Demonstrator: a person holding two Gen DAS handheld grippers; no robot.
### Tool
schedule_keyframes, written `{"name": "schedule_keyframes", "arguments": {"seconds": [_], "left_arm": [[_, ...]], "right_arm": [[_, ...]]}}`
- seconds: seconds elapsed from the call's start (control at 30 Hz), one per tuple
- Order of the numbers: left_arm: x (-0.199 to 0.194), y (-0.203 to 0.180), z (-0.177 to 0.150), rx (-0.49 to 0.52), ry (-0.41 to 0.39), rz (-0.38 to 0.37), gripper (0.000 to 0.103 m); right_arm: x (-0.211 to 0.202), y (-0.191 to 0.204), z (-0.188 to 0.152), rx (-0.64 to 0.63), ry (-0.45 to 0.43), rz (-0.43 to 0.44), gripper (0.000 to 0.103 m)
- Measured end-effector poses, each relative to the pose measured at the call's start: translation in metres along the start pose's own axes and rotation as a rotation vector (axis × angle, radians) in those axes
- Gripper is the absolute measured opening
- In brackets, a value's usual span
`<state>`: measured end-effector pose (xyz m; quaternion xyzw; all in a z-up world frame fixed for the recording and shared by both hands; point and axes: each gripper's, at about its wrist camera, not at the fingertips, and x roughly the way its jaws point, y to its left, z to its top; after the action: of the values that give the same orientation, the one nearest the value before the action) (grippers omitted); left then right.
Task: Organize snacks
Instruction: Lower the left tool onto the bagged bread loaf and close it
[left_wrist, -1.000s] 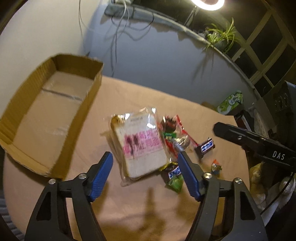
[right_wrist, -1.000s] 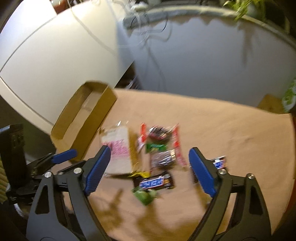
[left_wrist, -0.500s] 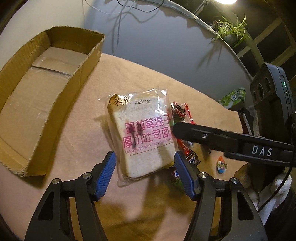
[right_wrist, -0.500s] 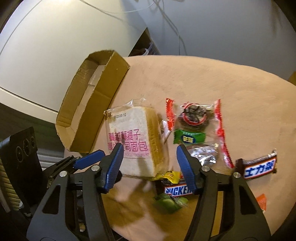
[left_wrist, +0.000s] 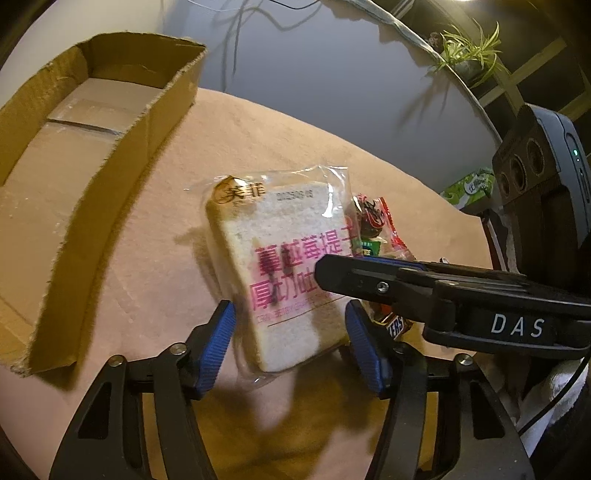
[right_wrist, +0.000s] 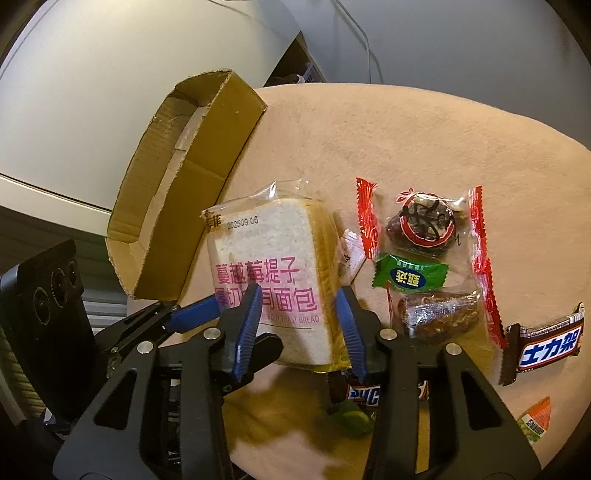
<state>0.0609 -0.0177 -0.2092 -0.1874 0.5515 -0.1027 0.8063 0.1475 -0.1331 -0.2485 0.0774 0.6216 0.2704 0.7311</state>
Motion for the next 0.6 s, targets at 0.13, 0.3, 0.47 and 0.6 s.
{"name": "schedule_keyframes", "arguments": {"seconds": [0.13,0.3,0.47,0.6], "left_arm": [[-0.001,-0.003,0.000,0.004,-0.004,0.004,0.059],[-0.006,-0.006,-0.001,0.008,-0.019,0.014,0.059],[-0.018,-0.010,-0.004,0.022,-0.050,0.024,0.059],[-0.028,-0.014,-0.005,0.035,-0.074,0.028,0.059]], "right_arm": [[-0.001,0.001,-0.001,0.001,-0.001,0.003,0.043],[-0.002,0.005,-0.004,-0.004,0.006,0.005,0.043],[-0.007,0.015,-0.007,-0.017,-0.004,0.008,0.043],[-0.014,0.022,-0.008,-0.027,-0.017,0.008,0.043]]}}
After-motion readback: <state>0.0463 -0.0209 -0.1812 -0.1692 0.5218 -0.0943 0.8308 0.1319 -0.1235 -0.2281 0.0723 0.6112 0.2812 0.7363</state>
